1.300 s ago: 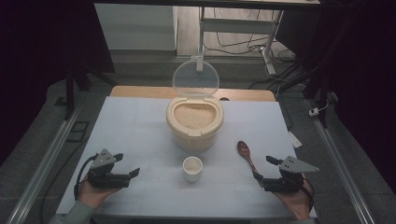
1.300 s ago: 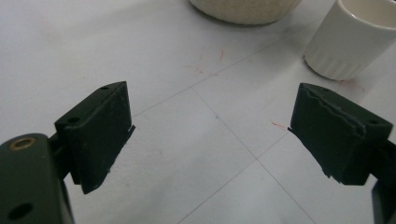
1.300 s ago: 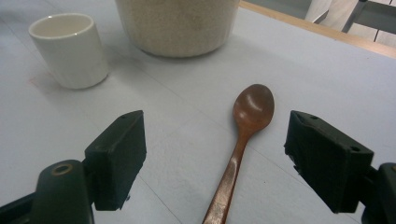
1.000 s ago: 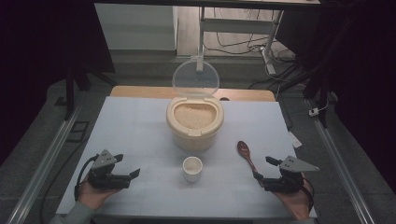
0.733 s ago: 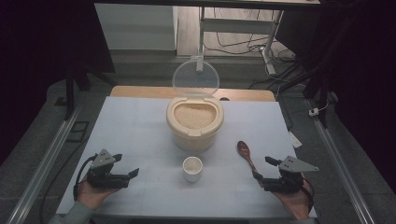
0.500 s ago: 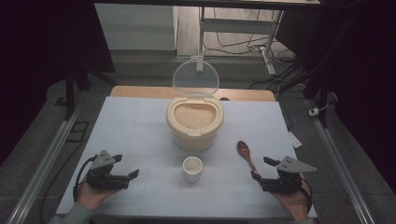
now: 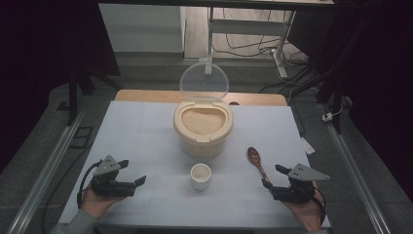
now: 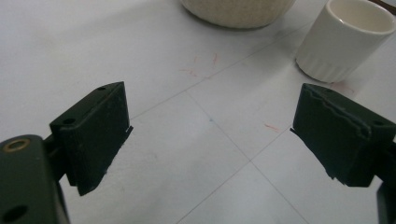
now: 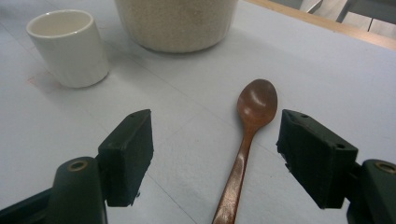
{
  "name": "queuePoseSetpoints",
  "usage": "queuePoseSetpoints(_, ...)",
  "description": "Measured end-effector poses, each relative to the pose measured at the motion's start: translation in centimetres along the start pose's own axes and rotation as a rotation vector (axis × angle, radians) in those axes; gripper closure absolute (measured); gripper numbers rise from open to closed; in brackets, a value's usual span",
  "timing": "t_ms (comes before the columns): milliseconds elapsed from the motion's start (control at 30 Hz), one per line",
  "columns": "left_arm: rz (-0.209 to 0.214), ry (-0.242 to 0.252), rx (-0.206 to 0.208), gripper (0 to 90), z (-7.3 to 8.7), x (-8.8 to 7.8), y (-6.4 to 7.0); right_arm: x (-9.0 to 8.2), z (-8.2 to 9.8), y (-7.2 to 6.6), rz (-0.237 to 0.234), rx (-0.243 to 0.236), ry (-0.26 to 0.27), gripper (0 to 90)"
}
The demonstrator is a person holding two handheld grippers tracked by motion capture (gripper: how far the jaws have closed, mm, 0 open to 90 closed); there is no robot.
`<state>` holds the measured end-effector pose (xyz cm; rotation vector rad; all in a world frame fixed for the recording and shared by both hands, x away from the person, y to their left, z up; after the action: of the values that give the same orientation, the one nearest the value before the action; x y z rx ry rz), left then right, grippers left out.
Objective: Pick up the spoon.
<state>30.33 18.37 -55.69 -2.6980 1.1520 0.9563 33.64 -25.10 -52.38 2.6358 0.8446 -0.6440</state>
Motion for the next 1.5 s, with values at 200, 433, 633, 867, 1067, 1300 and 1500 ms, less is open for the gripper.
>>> queuePoseSetpoints(200, 0.0, -0.006, 0.003, 10.9, 0.0, 0.2, 0.1, -0.2, -0.7, -0.1, 0.012, 0.017, -0.04, 28.7)
queuePoseSetpoints(433, 0.007, 0.001, -0.014, 11.0, -0.1, 0.2, -0.3, 0.0, -2.1, -0.1, 0.031, 0.009, -0.148, 29.3)
queuePoseSetpoints(633, 0.011, -0.012, -0.01, 11.0, 0.1, 0.4, -0.3, 0.6, -3.5, -0.1, 0.028, 0.03, -0.23, 30.5)
queuePoseSetpoints(867, 0.01, -0.023, -0.012, 11.0, 0.3, 0.5, -0.3, 1.5, -4.7, -0.6, 0.024, 0.057, -0.374, 30.6)
queuePoseSetpoints(1067, 0.005, -0.034, -0.001, 10.9, 0.4, 0.7, -0.2, 2.5, -4.2, -0.8, 0.012, 0.079, -0.472, 31.4)
queuePoseSetpoints(1300, 0.005, -0.051, 0.001, 10.9, 0.7, 0.9, -0.3, 3.2, -2.2, -0.3, 0.017, 0.075, -0.557, 32.2)
queuePoseSetpoints(1500, 0.003, -0.057, 0.004, 10.9, 0.8, 1.0, -0.3, 3.7, -0.3, 0.6, 0.034, 0.093, -0.618, 34.2)
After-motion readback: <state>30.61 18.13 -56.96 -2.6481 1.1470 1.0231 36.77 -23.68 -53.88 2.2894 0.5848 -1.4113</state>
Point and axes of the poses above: each handheld gripper's, and its own axes: x roughly forward along the jaws, z roughly out of its underside, y roughly to its right, the point moved 10 cm from there along x, roughly forward along the jaws, and after that the axes turned 8 degrees about z, right-handed, at the moved point
